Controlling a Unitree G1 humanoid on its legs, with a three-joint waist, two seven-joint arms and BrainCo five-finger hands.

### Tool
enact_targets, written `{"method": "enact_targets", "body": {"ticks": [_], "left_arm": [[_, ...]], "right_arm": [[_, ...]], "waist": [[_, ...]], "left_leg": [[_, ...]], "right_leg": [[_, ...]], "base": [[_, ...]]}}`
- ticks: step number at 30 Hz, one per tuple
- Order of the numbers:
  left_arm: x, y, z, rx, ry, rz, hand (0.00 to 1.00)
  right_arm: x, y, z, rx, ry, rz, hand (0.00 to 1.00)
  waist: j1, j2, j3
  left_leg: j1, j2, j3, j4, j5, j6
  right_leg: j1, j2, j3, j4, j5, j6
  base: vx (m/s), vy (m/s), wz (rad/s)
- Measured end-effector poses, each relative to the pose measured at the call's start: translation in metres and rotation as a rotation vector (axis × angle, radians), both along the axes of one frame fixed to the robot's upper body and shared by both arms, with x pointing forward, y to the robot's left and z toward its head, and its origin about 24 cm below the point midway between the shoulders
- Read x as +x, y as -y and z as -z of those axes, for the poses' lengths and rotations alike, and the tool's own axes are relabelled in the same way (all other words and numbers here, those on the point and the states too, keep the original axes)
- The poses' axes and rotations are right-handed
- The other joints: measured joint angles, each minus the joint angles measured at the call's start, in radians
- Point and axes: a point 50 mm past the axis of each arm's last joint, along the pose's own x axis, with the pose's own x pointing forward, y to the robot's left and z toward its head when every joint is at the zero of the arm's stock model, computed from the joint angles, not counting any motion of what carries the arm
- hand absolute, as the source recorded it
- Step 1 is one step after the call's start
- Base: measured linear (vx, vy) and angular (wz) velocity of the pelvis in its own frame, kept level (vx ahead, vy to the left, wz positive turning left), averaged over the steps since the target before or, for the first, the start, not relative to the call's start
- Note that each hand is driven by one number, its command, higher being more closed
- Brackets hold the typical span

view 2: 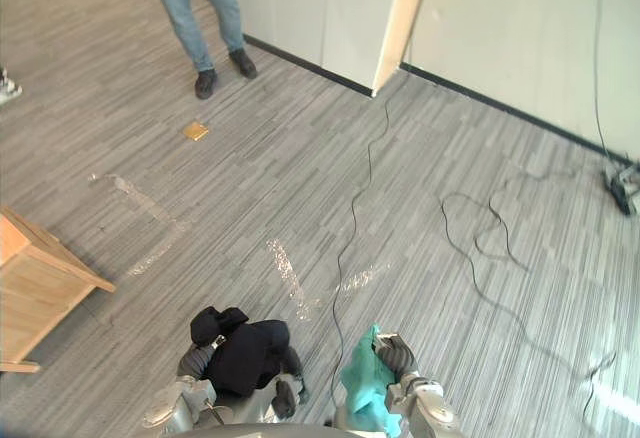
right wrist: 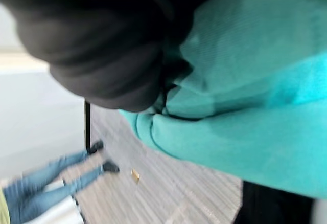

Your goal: Tidy the bed and pick cloth on bed and put in laundry

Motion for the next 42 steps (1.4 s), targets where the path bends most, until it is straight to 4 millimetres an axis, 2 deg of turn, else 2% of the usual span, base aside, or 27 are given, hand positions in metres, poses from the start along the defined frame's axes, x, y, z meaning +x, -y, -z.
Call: {"method": "enact_targets", "body": {"ticks": [1,3,5,7,9,10,11,12,14,15,16,18,20,23,25,26,27,28,30,32,33,34,36,39,40,41,42], "left_arm": [[-0.003,0.001,0.001,0.003,-0.013,-0.005,1.0],[-0.002,0.0,0.001,0.009,-0.022,-0.01,1.0],[0.002,-0.001,0.0,0.013,-0.03,0.006,1.0],[0.003,-0.001,0.0,0.01,-0.048,0.015,1.0],[-0.003,-0.002,0.004,0.009,-0.074,0.012,1.0],[-0.011,-0.002,0.007,0.006,-0.105,0.013,1.0],[-0.013,0.002,0.009,-0.008,-0.111,0.013,1.0],[-0.018,0.007,0.01,-0.032,-0.114,0.012,1.0],[-0.03,0.014,0.013,-0.063,-0.132,0.003,1.0],[-0.029,0.015,0.012,-0.074,-0.111,0.011,1.0],[-0.025,0.015,0.01,-0.077,-0.088,0.014,1.0],[-0.021,0.014,0.006,-0.082,-0.05,0.016,1.0],[-0.014,0.015,0.0,-0.094,-0.009,0.028,1.0],[-0.011,0.015,-0.002,-0.106,0.013,0.038,1.0],[-0.009,0.015,-0.004,-0.101,0.023,0.044,1.0],[-0.007,0.014,-0.005,-0.097,0.033,0.043,1.0],[-0.006,0.014,-0.006,-0.096,0.04,0.044,1.0],[-0.002,0.012,-0.006,-0.087,0.046,0.045,1.0],[0.005,0.015,-0.008,-0.092,0.058,0.044,1.0],[0.008,0.012,-0.009,-0.08,0.065,0.047,1.0],[0.009,0.011,-0.009,-0.068,0.056,0.051,1.0],[0.007,0.007,-0.007,-0.049,0.026,0.064,1.0],[0.002,0.005,-0.003,-0.018,-0.007,0.079,1.0],[0.0,0.003,-0.002,-0.001,-0.019,0.063,1.0],[-0.001,0.002,-0.002,0.001,-0.02,0.062,1.0],[-0.003,-0.001,-0.002,0.008,-0.024,0.061,1.0],[-0.004,-0.002,-0.002,0.01,-0.023,0.06,1.0]], "right_arm": [[-0.004,-0.002,-0.001,0.002,0.008,-0.005,1.0],[-0.006,-0.007,-0.002,0.014,0.019,-0.004,1.0],[-0.009,-0.009,-0.002,0.02,0.026,0.015,1.0],[-0.009,-0.01,-0.002,0.026,0.023,0.022,1.0],[-0.008,-0.01,-0.002,0.032,0.026,0.031,1.0],[-0.009,-0.006,-0.002,0.033,0.023,0.048,1.0],[-0.01,-0.005,-0.001,0.032,0.021,0.055,1.0],[-0.002,-0.003,-0.004,0.032,0.04,0.066,1.0],[0.003,-0.001,-0.007,0.03,0.048,0.086,1.0],[0.0,-0.001,-0.005,0.032,0.03,0.097,1.0],[-0.001,-0.002,-0.003,0.028,0.013,0.101,1.0],[0.0,-0.001,-0.003,0.028,0.011,0.105,1.0],[0.0,0.002,-0.004,0.019,0.017,0.113,1.0],[-0.003,0.004,-0.003,0.014,0.007,0.125,1.0],[-0.004,0.009,-0.003,0.006,0.007,0.151,1.0],[-0.003,0.012,-0.003,-0.002,0.008,0.169,1.0],[-0.003,0.012,-0.004,-0.003,0.011,0.17,1.0],[-0.002,0.012,-0.004,-0.005,0.02,0.174,1.0],[0.003,0.011,-0.006,-0.007,0.037,0.169,1.0],[0.005,0.006,-0.006,0.001,0.039,0.179,1.0],[0.006,0.0,-0.006,0.014,0.042,0.177,1.0],[0.006,-0.004,-0.005,0.027,0.041,0.181,1.0],[0.004,-0.007,-0.004,0.03,0.037,0.175,1.0],[0.006,-0.013,-0.006,0.038,0.058,0.152,1.0],[0.007,-0.015,-0.007,0.043,0.066,0.148,1.0],[0.005,-0.017,-0.007,0.052,0.064,0.146,1.0],[0.004,-0.017,-0.006,0.054,0.062,0.145,1.0]], "waist": [[-0.01,0.024,0.0],[-0.015,0.028,0.0],[-0.016,0.035,-0.001],[-0.014,0.021,-0.003],[-0.008,0.005,-0.006],[-0.013,0.038,-0.013],[-0.012,0.067,-0.019],[-0.009,0.086,-0.022],[-0.017,0.089,-0.023],[-0.015,0.113,-0.029],[-0.007,0.126,-0.023],[-0.004,0.121,-0.023],[0.013,0.115,-0.021],[0.013,0.099,-0.013],[0.015,0.089,-0.008],[0.021,0.081,-0.003],[0.026,0.074,-0.002],[0.039,0.051,-0.014],[0.039,0.033,-0.014],[0.036,0.014,-0.011],[0.029,-0.021,-0.005],[0.012,-0.036,-0.001],[-0.008,-0.033,0.001],[-0.021,-0.019,0.007],[-0.023,-0.011,0.011],[-0.033,-0.001,0.014],[-0.038,0.003,0.012]], "left_leg": [[0.048,0.014,-0.072,0.0,-0.021,-0.009],[0.098,0.036,-0.174,-0.002,-0.048,-0.032],[0.109,0.068,-0.28,0.009,-0.088,-0.068],[0.119,0.083,-0.397,0.043,-0.151,-0.117],[0.14,0.087,-0.461,0.084,-0.222,-0.153],[0.171,0.128,-0.501,0.103,-0.27,-0.175],[0.178,0.151,-0.508,0.125,-0.284,-0.18],[0.156,0.168,-0.476,0.223,-0.26,-0.178],[0.084,0.202,-0.363,0.436,-0.178,-0.228],[0.021,0.261,-0.284,0.585,-0.091,-0.264],[-0.04,0.316,-0.238,0.734,-0.011,-0.27],[-0.15,0.305,-0.211,0.865,-0.051,-0.275],[-0.221,0.283,-0.126,0.837,-0.099,-0.279],[-0.235,0.237,0.041,0.48,-0.129,-0.263],[-0.215,0.182,0.112,0.147,-0.027,-0.259],[-0.215,0.168,0.16,0.012,0.095,-0.232],[-0.213,0.168,0.185,0.012,0.134,-0.214],[-0.212,0.139,0.206,0.022,0.092,-0.14],[-0.212,0.122,0.199,0.052,0.033,-0.112],[-0.152,0.089,0.171,0.039,0.014,-0.084],[-0.09,0.055,0.143,0.019,-0.009,-0.08],[-0.031,0.034,0.101,0.013,-0.035,-0.082],[0.057,0.034,0.042,0.001,-0.059,-0.082],[0.156,0.051,-0.048,-0.03,-0.093,-0.097],[0.169,0.067,-0.077,-0.029,-0.102,-0.106],[0.186,0.093,-0.131,-0.024,-0.112,-0.124],[0.187,0.103,-0.154,-0.024,-0.119,-0.136]], "right_leg": [[-0.043,-0.003,0.03,-0.053,-0.025,0.007],[-0.117,0.022,0.097,-0.228,-0.058,0.034],[-0.156,0.085,0.165,-0.561,-0.043,0.074],[-0.171,0.116,0.292,-0.991,0.085,0.145],[-0.198,0.11,0.38,-1.04,0.146,0.185],[-0.184,0.14,0.387,-0.972,0.226,0.181],[-0.188,0.164,0.381,-0.918,0.202,0.162],[-0.193,0.171,0.362,-0.827,0.132,0.096],[-0.149,0.159,0.3,-0.766,0.077,0.014],[-0.09,0.172,0.25,-0.772,0.038,-0.006],[-0.01,0.195,0.226,-0.817,0.012,-0.03],[0.078,0.206,0.207,-0.9,0.0,-0.05],[0.153,0.205,0.175,-0.983,0.001,-0.053],[0.247,0.194,0.098,-1.049,-0.012,-0.045],[0.289,0.181,0.071,-1.051,-0.03,-0.007],[0.321,0.173,0.065,-1.056,-0.054,0.029],[0.336,0.164,0.066,-1.061,-0.064,0.042],[0.344,0.14,0.072,-1.065,-0.076,0.051],[0.312,0.113,0.076,-0.984,-0.065,0.067],[0.219,0.046,0.079,-0.67,-0.05,0.097],[0.108,-0.022,0.103,-0.369,0.011,0.112],[0.029,-0.063,0.129,-0.142,0.003,0.098],[-0.048,-0.065,0.138,-0.034,-0.018,0.074],[-0.181,-0.015,0.144,-0.168,-0.064,0.073],[-0.194,0.015,0.147,-0.301,-0.066,0.078],[-0.192,0.075,0.17,-0.588,-0.035,0.077],[-0.19,0.098,0.188,-0.702,-0.001,0.077]], "base": [[0.64,-0.187,1.71],[0.66,-0.298,1.7],[0.46,-0.352,1.47],[0.51,-0.534,1.43],[0.5,-0.622,1.15],[0.46,-0.579,1.03],[0.45,-0.52,0.79],[0.41,-0.49,0.55],[0.4,-0.489,0.78],[0.48,-0.486,1.08],[0.47,-0.44,1.11],[0.39,-0.336,0.68],[0.32,-0.221,0.32],[0.3,-0.085,0.36],[0.47,-0.033,0.36],[0.47,0.034,0.11],[0.57,0.063,0.05],[0.61,0.078,-0.01],[0.52,0.099,0.1],[0.48,0.127,0.4],[0.52,0.086,0.8],[0.52,0.058,0.88],[0.54,-0.027,0.95],[0.44,-0.1,0.82],[0.38,-0.195,1.34],[0.46,-0.293,1.16],[0.39,-0.29,1.23]]}}
